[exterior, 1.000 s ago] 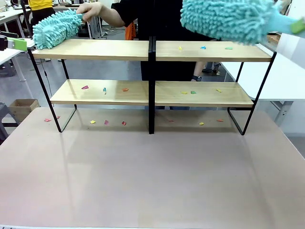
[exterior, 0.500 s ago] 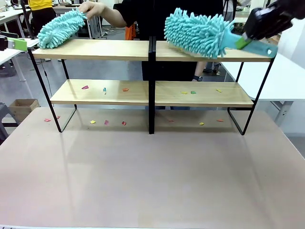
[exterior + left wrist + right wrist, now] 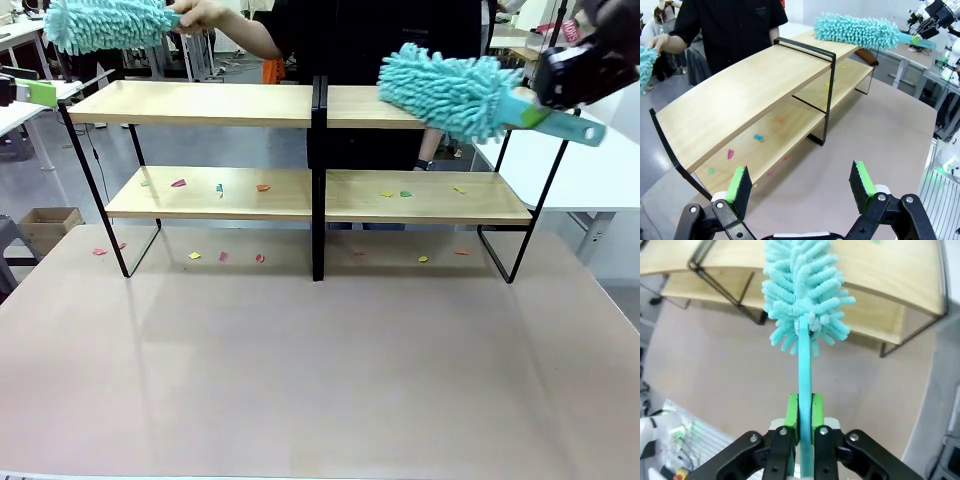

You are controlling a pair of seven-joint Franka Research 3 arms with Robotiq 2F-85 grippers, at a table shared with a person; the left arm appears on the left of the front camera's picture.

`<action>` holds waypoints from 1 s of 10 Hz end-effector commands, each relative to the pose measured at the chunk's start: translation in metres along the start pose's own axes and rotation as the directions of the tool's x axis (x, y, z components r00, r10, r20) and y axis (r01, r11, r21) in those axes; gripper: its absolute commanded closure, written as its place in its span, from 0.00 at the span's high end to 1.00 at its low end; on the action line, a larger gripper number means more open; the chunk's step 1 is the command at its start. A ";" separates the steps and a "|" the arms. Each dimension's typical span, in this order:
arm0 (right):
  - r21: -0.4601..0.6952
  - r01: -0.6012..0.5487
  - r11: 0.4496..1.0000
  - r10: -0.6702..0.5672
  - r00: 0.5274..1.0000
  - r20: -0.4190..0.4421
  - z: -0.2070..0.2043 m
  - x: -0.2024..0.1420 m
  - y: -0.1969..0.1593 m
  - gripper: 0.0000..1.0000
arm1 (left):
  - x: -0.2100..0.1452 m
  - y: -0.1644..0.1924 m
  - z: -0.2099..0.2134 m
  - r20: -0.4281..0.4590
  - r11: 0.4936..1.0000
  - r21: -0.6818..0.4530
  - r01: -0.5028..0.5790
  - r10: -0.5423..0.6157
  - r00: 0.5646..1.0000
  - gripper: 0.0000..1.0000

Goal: Clean the shelves.
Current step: Clean a randomly selected level of the Shelf with the Duster.

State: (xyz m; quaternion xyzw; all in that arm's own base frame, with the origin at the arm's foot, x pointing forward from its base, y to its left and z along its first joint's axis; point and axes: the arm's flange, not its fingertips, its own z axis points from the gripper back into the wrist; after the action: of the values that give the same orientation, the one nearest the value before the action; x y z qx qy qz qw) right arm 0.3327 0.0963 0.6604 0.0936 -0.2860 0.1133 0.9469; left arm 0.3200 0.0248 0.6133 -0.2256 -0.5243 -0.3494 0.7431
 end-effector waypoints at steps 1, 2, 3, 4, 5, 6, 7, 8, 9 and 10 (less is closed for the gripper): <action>-0.119 0.133 0.984 -0.135 0.991 -0.003 0.013 -0.017 -0.020 0.12 | -0.001 0.000 -0.001 -0.001 1.000 -0.004 -0.002 0.002 1.000 1.00; -0.214 0.220 0.952 -0.219 0.975 0.029 0.019 -0.023 -0.035 0.12 | -0.001 0.000 -0.001 -0.001 1.000 -0.004 -0.002 0.002 1.000 1.00; -0.295 0.321 0.900 -0.320 0.946 0.054 0.032 -0.031 -0.054 0.12 | -0.001 0.000 -0.001 -0.001 1.000 -0.004 -0.002 0.002 1.000 1.00; -0.344 0.380 0.859 -0.376 0.923 0.081 0.046 -0.039 -0.069 0.12 | -0.001 0.000 -0.001 -0.001 1.000 -0.004 -0.002 0.002 1.000 1.00; -0.352 0.399 0.847 -0.379 0.917 0.126 0.059 -0.046 -0.077 0.12 | -0.001 0.000 -0.001 -0.001 1.000 -0.004 -0.002 0.002 1.000 1.00; -0.272 0.361 0.892 -0.319 0.929 0.186 0.074 -0.050 -0.080 0.12 | -0.001 0.000 -0.001 -0.001 1.000 -0.004 -0.002 0.002 1.000 1.00; -0.017 0.222 0.975 -0.214 0.958 0.190 0.088 -0.055 -0.074 0.12 | -0.001 0.000 -0.001 -0.001 1.000 -0.004 -0.002 0.002 1.000 1.00; 0.086 0.168 0.982 -0.181 0.966 0.183 0.096 -0.059 -0.073 0.12 | -0.001 0.000 -0.001 -0.001 1.000 -0.004 -0.002 0.002 1.000 1.00; 0.171 0.129 0.977 -0.156 0.975 0.158 0.100 -0.062 -0.073 0.12 | -0.001 0.000 -0.001 -0.001 1.000 -0.004 -0.002 0.002 1.000 1.00; 0.209 0.131 0.969 -0.164 0.976 0.146 0.103 -0.063 -0.078 0.12 | -0.001 0.000 -0.001 -0.001 1.000 -0.004 -0.002 0.002 1.000 1.00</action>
State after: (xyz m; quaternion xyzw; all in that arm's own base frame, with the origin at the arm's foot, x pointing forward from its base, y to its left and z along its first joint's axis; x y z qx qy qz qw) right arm 0.2466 -0.0038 0.7112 0.1782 -0.3638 0.0359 0.9136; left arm 0.3198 0.0247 0.6136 -0.2254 -0.5245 -0.3496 0.7429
